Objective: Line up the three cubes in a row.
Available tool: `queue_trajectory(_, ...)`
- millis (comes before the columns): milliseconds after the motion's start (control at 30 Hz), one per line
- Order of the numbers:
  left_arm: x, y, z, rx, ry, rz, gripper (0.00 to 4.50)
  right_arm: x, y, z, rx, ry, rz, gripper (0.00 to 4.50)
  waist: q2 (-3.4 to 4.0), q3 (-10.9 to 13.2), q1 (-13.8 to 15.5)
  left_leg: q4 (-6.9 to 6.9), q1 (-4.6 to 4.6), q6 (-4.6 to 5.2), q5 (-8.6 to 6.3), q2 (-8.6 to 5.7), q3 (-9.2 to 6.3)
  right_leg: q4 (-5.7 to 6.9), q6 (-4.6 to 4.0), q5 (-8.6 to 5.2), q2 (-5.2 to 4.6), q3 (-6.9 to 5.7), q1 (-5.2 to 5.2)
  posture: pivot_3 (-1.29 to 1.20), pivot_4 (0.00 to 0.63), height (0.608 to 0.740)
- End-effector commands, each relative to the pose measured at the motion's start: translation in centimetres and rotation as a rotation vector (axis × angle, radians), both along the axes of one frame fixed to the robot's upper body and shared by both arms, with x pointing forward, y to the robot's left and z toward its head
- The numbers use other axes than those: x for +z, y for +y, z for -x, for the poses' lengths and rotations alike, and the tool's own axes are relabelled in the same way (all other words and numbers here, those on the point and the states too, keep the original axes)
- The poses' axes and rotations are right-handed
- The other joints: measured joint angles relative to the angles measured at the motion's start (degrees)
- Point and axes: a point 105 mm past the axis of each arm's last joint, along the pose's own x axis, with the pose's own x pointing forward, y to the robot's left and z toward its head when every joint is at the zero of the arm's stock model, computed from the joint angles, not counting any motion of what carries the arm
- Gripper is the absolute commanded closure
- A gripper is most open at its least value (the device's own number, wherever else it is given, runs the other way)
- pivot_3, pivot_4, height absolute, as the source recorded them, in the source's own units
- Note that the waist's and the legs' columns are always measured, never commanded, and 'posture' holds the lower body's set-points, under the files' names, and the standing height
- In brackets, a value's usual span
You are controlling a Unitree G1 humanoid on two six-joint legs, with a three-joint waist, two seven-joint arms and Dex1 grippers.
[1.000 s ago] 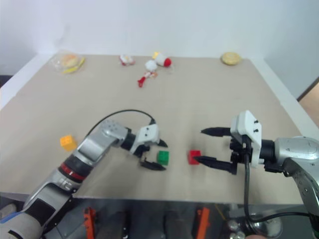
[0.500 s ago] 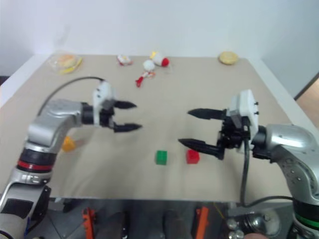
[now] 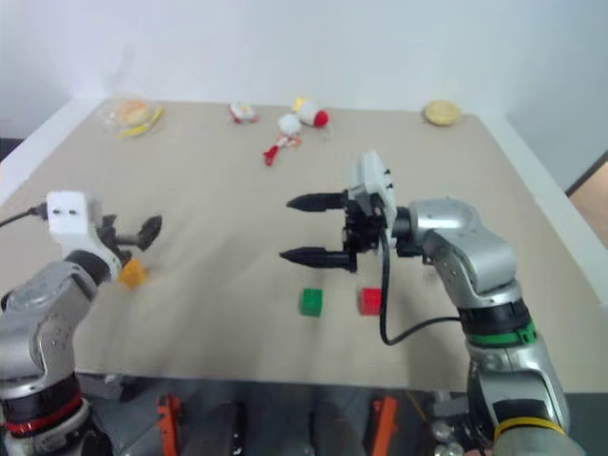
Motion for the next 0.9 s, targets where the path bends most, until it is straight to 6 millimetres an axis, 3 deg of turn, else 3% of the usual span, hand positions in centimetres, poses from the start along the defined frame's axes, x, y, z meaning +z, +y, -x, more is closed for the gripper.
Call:
queue_trajectory(33, 0.3, 0.9, 2.0, 0.168, -0.043, -0.008, 0.03, 0.3, 0.6, -0.4, 0.049, -0.043, 0.023, 0.0, 0.0, 0.0, -0.01, 0.0, 0.0, 0.0, 0.0, 0.0, -0.01, 0.0, -0.03, -0.01, 0.0, 0.0, 0.01, 0.0, 0.15, 0.737)
queue_trajectory(167, -1.8, 0.6, 3.2, 0.254, 0.009, 0.052, 0.03, 0.5, 0.9, -0.6, 0.077, -0.047, 0.029, 0.0, 0.0, 0.0, -0.03, 0.0, 0.02, -0.01, 0.0, 0.0, 0.01, 0.0, -0.05, -0.03, 0.0, 0.03, 0.03, 0.0, 0.15, 0.737)
queue_trajectory(300, -2.7, 0.5, 3.5, 0.279, 0.035, 0.065, 0.03, 0.5, 1.1, -0.5, 0.088, -0.047, 0.032, 0.0, -0.01, -0.01, -0.02, 0.0, 0.02, -0.02, 0.0, 0.0, -0.06, 0.01, -0.13, -0.05, 0.04, -0.01, 0.03, 0.0, 0.15, 0.737)
queue_trajectory(900, -5.7, 0.2, 2.0, 0.237, 0.134, 0.023, 0.03, 0.7, 1.0, -0.1, 0.08, -0.049, 0.036, 0.0, -0.01, 0.0, -0.05, -0.04, -0.02, -0.04, 0.0, 0.0, -0.05, -0.01, -0.18, -0.08, 0.04, 0.0, -0.06, 0.0, 0.15, 0.737)
